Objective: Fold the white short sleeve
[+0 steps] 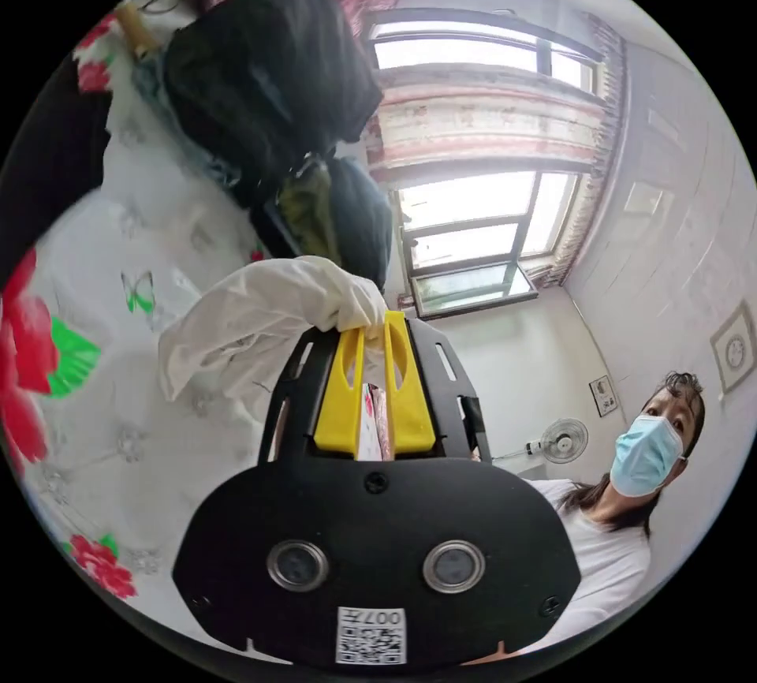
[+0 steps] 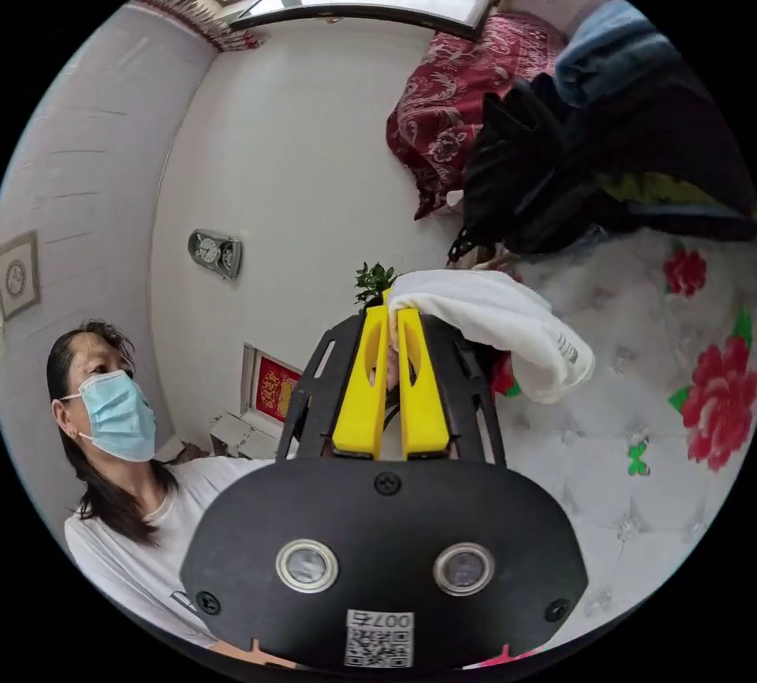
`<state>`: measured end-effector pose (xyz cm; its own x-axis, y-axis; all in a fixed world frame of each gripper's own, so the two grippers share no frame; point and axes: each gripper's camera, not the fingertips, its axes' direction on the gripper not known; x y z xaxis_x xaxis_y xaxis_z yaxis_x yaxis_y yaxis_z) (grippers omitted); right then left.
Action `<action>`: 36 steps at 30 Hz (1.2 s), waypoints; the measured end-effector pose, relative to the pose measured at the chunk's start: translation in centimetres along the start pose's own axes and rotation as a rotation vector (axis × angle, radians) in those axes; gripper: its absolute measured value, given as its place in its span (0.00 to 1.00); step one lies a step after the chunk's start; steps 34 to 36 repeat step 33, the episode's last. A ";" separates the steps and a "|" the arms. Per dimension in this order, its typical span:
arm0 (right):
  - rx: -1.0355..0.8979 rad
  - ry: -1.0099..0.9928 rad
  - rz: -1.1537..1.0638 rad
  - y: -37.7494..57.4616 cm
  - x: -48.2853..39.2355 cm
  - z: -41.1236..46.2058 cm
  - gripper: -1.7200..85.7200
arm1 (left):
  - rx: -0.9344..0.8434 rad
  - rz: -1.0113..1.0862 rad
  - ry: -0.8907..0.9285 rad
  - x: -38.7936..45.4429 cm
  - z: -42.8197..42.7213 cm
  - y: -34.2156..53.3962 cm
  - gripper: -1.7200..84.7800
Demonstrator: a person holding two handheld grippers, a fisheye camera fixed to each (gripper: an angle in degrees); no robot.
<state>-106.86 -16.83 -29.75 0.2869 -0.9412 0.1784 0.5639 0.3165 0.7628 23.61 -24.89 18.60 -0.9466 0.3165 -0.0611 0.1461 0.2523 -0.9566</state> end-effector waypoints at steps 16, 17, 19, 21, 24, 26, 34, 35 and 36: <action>-0.615 0.421 0.071 11.0 7.9 26.0 0.05 | 0.262 -0.268 -0.886 0.6 -19.4 18.5 0.17; -0.644 0.481 0.054 12.1 8.2 25.0 0.05 | 0.250 -0.280 -0.914 0.5 -18.7 20.2 0.17; -0.738 0.718 0.029 16.6 8.6 19.4 0.05 | 0.148 -0.280 -1.029 0.7 -14.2 25.5 0.16; -0.784 0.887 0.038 19.9 8.1 14.9 0.05 | 0.016 -0.238 -1.085 0.9 -9.2 27.7 0.14; -0.834 1.126 0.045 24.4 5.2 8.9 0.04 | -0.193 0.002 -1.054 2.5 0.9 28.6 0.12; -0.861 1.239 0.004 26.5 2.7 7.1 0.03 | -0.321 0.157 -0.998 3.8 7.2 28.5 0.11; -0.758 1.251 -0.002 32.6 0.8 7.6 0.03 | -0.725 0.451 -0.915 7.6 27.7 32.1 0.07; -0.758 1.251 -0.002 32.6 0.8 7.6 0.03 | -0.725 0.451 -0.915 7.6 27.7 32.1 0.07; -0.758 1.251 -0.002 32.6 0.8 7.6 0.03 | -0.725 0.451 -0.915 7.6 27.7 32.1 0.07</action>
